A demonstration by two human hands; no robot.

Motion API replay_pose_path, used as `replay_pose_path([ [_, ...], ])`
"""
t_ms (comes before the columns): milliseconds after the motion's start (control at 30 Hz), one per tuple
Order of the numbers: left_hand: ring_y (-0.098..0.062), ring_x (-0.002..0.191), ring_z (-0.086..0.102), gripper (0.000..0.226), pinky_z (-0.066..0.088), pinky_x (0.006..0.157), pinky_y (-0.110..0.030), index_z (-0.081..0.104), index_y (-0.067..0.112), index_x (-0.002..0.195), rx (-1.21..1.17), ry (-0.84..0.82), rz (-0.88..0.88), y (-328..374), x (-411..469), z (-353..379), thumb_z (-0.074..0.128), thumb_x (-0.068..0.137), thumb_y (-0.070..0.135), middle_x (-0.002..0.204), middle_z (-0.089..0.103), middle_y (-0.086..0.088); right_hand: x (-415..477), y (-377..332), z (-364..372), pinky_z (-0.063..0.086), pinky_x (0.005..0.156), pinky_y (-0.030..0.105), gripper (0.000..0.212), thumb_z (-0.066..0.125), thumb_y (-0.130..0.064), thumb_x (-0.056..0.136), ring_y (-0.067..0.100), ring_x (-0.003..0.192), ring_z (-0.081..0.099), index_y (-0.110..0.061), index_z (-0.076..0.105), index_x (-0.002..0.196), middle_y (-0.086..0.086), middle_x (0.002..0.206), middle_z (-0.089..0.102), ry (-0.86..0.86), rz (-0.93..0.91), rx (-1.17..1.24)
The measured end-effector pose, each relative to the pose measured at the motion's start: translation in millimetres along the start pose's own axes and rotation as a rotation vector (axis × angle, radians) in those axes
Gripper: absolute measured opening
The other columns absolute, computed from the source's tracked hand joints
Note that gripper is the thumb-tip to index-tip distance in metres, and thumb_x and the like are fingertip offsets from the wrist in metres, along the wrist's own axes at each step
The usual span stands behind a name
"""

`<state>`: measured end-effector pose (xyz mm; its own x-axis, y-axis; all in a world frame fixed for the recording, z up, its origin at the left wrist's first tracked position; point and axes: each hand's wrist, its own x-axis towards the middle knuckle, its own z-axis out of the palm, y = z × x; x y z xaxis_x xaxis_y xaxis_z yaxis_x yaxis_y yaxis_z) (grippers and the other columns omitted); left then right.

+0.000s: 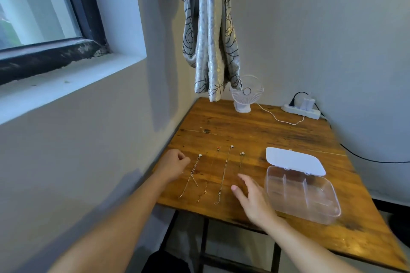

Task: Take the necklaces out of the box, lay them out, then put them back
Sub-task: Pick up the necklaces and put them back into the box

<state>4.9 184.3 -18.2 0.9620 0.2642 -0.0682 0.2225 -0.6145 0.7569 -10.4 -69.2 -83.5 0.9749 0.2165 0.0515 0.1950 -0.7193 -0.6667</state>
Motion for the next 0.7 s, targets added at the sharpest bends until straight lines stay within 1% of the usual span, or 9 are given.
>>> replay_pose_path([
  [100, -0.013, 0.068, 0.055, 0.014, 0.041, 0.056, -0.023, 0.057, 0.016, 0.077, -0.125, -0.014, 0.061, 29.5, -16.2, -1.5, 0.057, 0.090, 0.018, 0.075, 0.058, -0.001, -20.6, 0.2, -28.8, 0.051, 0.091, 0.029, 0.046, 0.046, -0.052, 0.089, 0.012, 0.115, 0.057, -0.028, 0.052, 0.128, -0.008, 0.125, 0.059, 0.186, -0.064, 0.102],
  [167, -0.008, 0.062, 0.057, 0.014, 0.045, 0.054, -0.021, 0.061, 0.012, 0.081, -0.232, -0.046, 0.072, 47.8, -26.9, 4.2, 0.055, 0.092, 0.019, 0.075, 0.061, -0.003, -32.0, 10.8, -53.0, 0.050, 0.087, 0.028, 0.038, 0.051, -0.043, 0.091, 0.011, 0.109, 0.058, -0.024, 0.057, 0.124, -0.010, 0.117, 0.060, 0.350, -0.087, 0.086],
  [233, -0.011, 0.075, 0.066, 0.018, 0.053, 0.070, -0.026, 0.065, 0.008, 0.087, -0.385, -0.116, 0.073, 66.0, -37.4, 15.6, 0.052, 0.093, 0.019, 0.081, 0.069, -0.005, -39.6, 30.1, -77.7, 0.047, 0.087, 0.029, 0.034, 0.054, -0.036, 0.093, 0.015, 0.111, 0.056, -0.021, 0.059, 0.122, -0.005, 0.119, 0.061, 0.496, -0.071, 0.023],
  [300, -0.018, 0.086, 0.069, 0.022, 0.052, 0.082, -0.035, 0.062, 0.006, 0.091, -0.510, -0.185, 0.060, 85.2, -48.2, 31.0, 0.045, 0.096, 0.019, 0.085, 0.074, -0.007, -45.0, 54.7, -99.8, 0.046, 0.087, 0.033, 0.034, 0.054, -0.034, 0.093, 0.022, 0.114, 0.054, -0.017, 0.058, 0.122, 0.002, 0.124, 0.060, 0.591, -0.011, -0.034],
  [367, -0.022, 0.080, 0.069, 0.021, 0.052, 0.078, -0.034, 0.057, 0.005, 0.093, -0.578, -0.210, 0.061, 104.9, -56.8, 50.2, 0.041, 0.098, 0.018, 0.078, 0.072, -0.010, -49.9, 78.2, -115.4, 0.045, 0.085, 0.035, 0.038, 0.053, -0.033, 0.094, 0.028, 0.117, 0.052, -0.016, 0.054, 0.127, 0.008, 0.129, 0.057, 0.603, 0.113, -0.047],
  [433, -0.023, 0.067, 0.063, 0.018, 0.054, 0.071, -0.034, 0.055, 0.006, 0.094, -0.598, -0.194, 0.054, 124.8, -62.1, 71.2, 0.042, 0.099, 0.017, 0.068, 0.062, -0.009, -54.1, 98.9, -121.3, 0.044, 0.089, 0.039, 0.046, 0.049, -0.041, 0.095, 0.029, 0.122, 0.050, -0.019, 0.046, 0.135, 0.009, 0.136, 0.052, 0.541, 0.245, -0.019],
  [533, -0.018, 0.060, 0.049, 0.014, 0.053, 0.065, -0.032, 0.053, 0.010, 0.092, -0.578, -0.202, 0.034, 150.1, -62.6, 103.4, 0.043, 0.099, 0.017, 0.066, 0.052, -0.006, -60.2, 115.6, -119.8, 0.040, 0.099, 0.044, 0.059, 0.039, -0.055, 0.095, 0.030, 0.129, 0.045, -0.022, 0.035, 0.144, 0.007, 0.146, 0.044, 0.451, 0.384, 0.199],
  [600, -0.016, 0.061, 0.045, 0.014, 0.050, 0.061, -0.028, 0.052, 0.013, 0.090, -0.553, -0.215, 0.033, 163.2, -61.1, 123.5, 0.043, 0.099, 0.018, 0.070, 0.051, -0.006, -64.7, 121.9, -115.8, 0.040, 0.098, 0.041, 0.058, 0.039, -0.053, 0.095, 0.026, 0.126, 0.047, -0.020, 0.037, 0.143, 0.007, 0.143, 0.047, 0.464, 0.377, 0.288],
  [700, -0.016, 0.062, 0.044, 0.011, 0.047, 0.060, -0.026, 0.052, 0.013, 0.093, -0.528, -0.247, 0.016, 175.4, -58.3, 151.4, 0.045, 0.098, 0.019, 0.073, 0.052, -0.007, -70.6, 131.5, -105.1, 0.047, 0.091, 0.036, 0.053, 0.039, -0.056, 0.093, 0.015, 0.112, 0.053, -0.025, 0.045, 0.136, -0.001, 0.129, 0.057, 0.498, 0.272, 0.230],
])
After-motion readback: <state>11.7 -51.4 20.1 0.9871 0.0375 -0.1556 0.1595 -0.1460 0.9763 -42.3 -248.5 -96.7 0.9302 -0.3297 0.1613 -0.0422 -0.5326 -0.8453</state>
